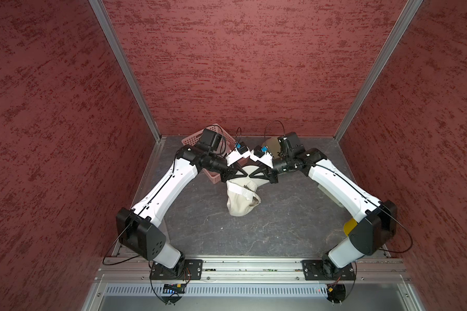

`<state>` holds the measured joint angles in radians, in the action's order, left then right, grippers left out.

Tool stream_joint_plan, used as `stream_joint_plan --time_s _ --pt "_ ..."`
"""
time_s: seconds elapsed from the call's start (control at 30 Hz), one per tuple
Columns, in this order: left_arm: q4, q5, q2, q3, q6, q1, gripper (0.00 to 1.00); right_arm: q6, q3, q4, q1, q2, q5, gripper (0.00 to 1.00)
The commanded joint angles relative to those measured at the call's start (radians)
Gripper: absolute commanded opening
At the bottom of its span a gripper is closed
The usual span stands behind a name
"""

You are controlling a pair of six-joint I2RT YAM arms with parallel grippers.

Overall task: Turn the baseball cap inside out
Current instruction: Pick up the baseball cap from the basket, then turn over the baseball cap.

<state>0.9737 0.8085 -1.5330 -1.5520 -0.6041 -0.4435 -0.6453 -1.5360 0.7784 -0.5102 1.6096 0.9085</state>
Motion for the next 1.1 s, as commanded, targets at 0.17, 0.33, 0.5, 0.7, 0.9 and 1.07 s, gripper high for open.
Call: stream_joint_plan --time_s 0.17,0.33,0.5,0.7,0.9,1.07 --pt "-0.288 -0.082 0.066 0.117 0.307 0.057 0.0 0.288 0.103 -0.391 0.087 -0.084 -0.186 0.52" --pt "-0.476 -0.113 0.145 0.205 0.453 0.113 0.0 0.395 0.288 -0.58 0.165 -0.234 -0.282 0.64" --pt "-0.515 -0.117 0.136 0.183 0.478 0.104 0.0 0.339 0.297 -0.514 0.164 -0.219 -0.176 0.63" --pt "-0.509 -0.072 0.082 0.126 0.451 0.08 0.0 0.161 0.198 -0.335 0.125 -0.112 0.074 0.61" --pt "-0.48 -0.037 0.047 0.085 0.444 0.059 0.0 0.047 0.124 -0.23 0.086 -0.057 0.122 0.62" --pt "-0.437 -0.02 0.035 0.055 0.416 0.048 0.0 -0.001 0.084 -0.189 0.067 -0.018 0.15 0.6"
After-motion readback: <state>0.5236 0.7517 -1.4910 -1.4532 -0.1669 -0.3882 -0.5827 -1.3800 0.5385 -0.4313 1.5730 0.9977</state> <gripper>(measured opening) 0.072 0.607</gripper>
